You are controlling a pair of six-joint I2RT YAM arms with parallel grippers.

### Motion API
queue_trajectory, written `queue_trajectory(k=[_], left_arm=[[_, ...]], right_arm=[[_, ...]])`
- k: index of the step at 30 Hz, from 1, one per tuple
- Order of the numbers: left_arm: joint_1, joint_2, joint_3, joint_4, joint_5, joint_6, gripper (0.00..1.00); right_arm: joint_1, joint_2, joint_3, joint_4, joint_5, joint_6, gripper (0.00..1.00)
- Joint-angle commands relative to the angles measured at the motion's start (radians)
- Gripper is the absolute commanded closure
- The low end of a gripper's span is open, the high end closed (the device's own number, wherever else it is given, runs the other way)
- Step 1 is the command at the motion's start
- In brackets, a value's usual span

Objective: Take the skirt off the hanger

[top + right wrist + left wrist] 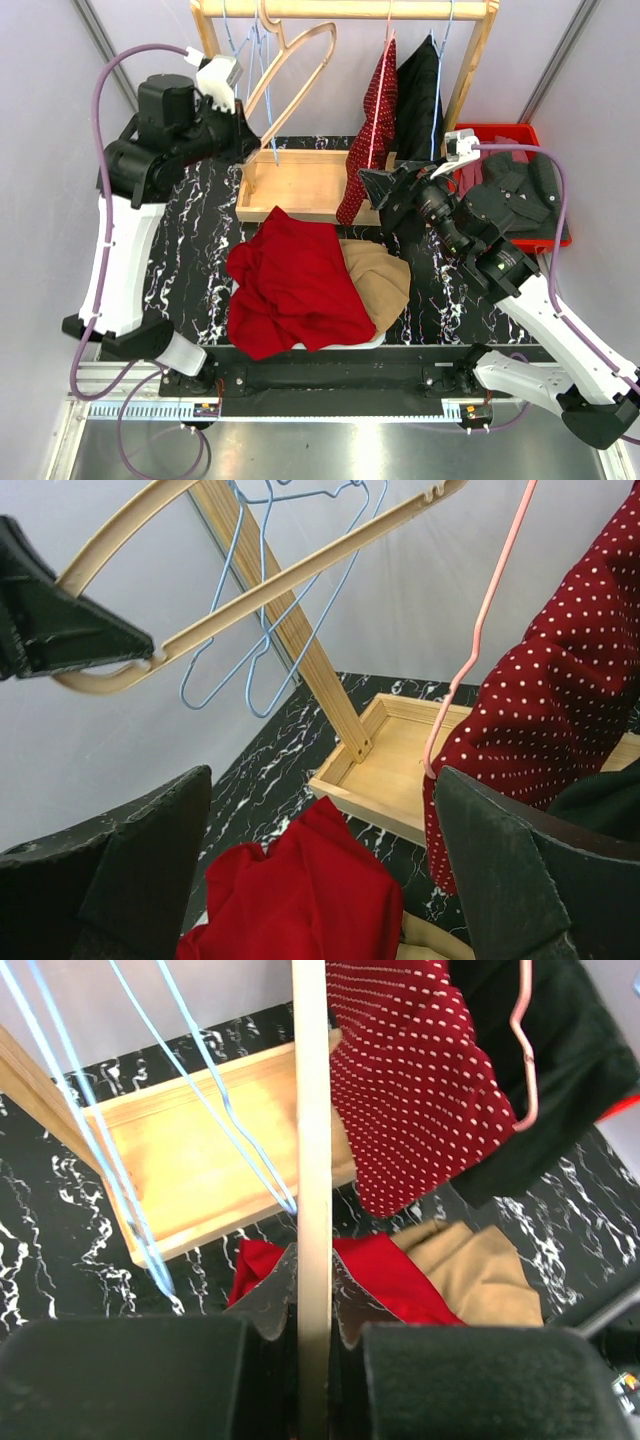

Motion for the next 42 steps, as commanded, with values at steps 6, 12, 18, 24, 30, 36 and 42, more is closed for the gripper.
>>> queue_trajectory(k=[6, 12, 18, 24, 30, 36, 42], left_arm=[[0.002, 0.135, 0.180, 0.110, -0.100, -0.026, 1.00], [-0.004, 0.178, 0.140, 0.114, -0.113, -0.025, 1.00], [-0.050, 0.159, 0.071, 0.107, -0.133, -0.011, 1.00], [-0.121, 0.090, -0.036, 0.097, -0.183, -0.002, 1.00], [-0.129, 0.066, -0.053, 0.097, -0.248, -0.007, 1.00], [-0.129, 0.030, -0.087, 0.102, -0.255, 0.007, 0.50], [-0.130, -0.052, -0.127, 0.105, -0.275, 0.033, 0.01]], right_arm=[[0.006, -0.024, -0.023, 0.030, -0.008, 0.026, 0.00], [0.006, -0.042, -0.017, 0.034, -0.001, 0.029, 0.00], [0.006, -0.057, -0.014, 0.039, 0.007, 0.032, 0.00], [0.006, -0.073, -0.018, 0.039, 0.019, 0.035, 0.00], [0.006, -0.076, -0.020, 0.040, 0.015, 0.038, 0.00], [0.006, -0.018, 0.063, 0.007, 0.091, -0.030, 0.00], [0.006, 0.188, 0.296, 0.031, 0.312, -0.251, 0.00]])
